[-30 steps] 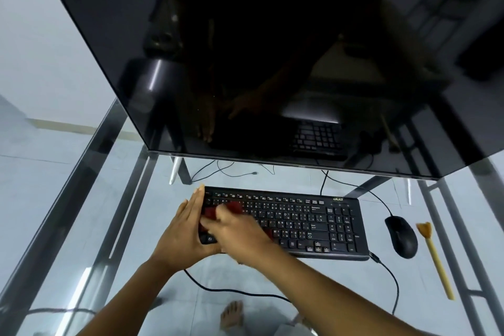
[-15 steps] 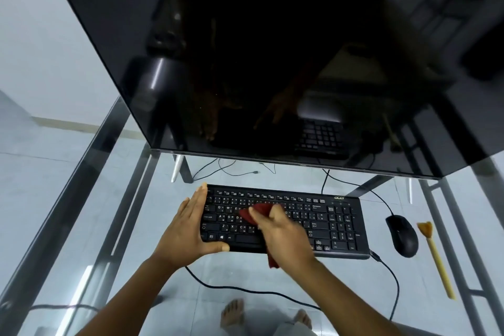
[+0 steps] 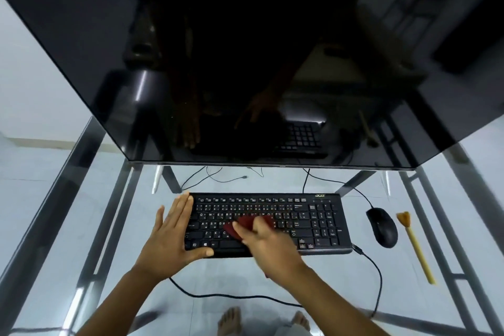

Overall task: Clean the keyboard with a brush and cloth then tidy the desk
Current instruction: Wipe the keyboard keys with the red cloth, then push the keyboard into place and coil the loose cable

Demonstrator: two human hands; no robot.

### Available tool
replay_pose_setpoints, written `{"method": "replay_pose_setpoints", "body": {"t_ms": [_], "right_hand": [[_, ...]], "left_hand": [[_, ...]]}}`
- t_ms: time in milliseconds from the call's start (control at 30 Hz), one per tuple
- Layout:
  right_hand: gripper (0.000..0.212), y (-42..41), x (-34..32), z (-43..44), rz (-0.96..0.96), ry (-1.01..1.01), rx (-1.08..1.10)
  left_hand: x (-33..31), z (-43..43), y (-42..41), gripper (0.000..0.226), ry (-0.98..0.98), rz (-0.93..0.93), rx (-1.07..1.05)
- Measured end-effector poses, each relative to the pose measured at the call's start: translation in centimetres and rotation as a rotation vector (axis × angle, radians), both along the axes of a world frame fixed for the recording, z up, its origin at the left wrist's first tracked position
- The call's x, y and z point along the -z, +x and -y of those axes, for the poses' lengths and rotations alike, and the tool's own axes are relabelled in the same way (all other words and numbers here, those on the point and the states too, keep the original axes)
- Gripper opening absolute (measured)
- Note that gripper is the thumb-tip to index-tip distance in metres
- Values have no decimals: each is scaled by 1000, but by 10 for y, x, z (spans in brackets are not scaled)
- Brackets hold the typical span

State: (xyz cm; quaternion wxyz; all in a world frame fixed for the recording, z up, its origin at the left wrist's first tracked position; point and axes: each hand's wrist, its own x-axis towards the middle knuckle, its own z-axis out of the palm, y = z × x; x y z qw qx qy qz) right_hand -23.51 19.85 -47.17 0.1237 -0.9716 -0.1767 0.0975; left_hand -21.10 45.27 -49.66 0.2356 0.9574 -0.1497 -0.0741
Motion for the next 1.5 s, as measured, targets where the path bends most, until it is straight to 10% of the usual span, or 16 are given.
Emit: {"method": "replay_pose_setpoints", "body": {"t_ms": [233, 333, 533, 767, 1100, 1267, 1500], "right_hand": [[49, 21, -12, 43, 76, -53, 381], [61, -1, -8, 38, 36, -78, 123], [52, 24, -14, 116, 29, -148, 612], [51, -20, -7, 105, -76, 47, 226], [39, -26, -72, 303, 190, 20, 799], [47, -27, -60, 358, -22, 113, 1058], [39, -39, -23, 374, -153, 18, 875]], "left_hand": [[-24, 83, 20, 73, 59, 125, 113], [-15, 118, 19, 72, 115, 94, 175], [-10, 158, 15, 68, 166, 109, 215], [1, 187, 0, 68, 211, 92, 171], [-19, 283, 8, 66, 123, 152, 246], [-13, 308, 8, 68, 182, 144, 252], [-9, 330, 14, 68, 215, 148, 273]]}}
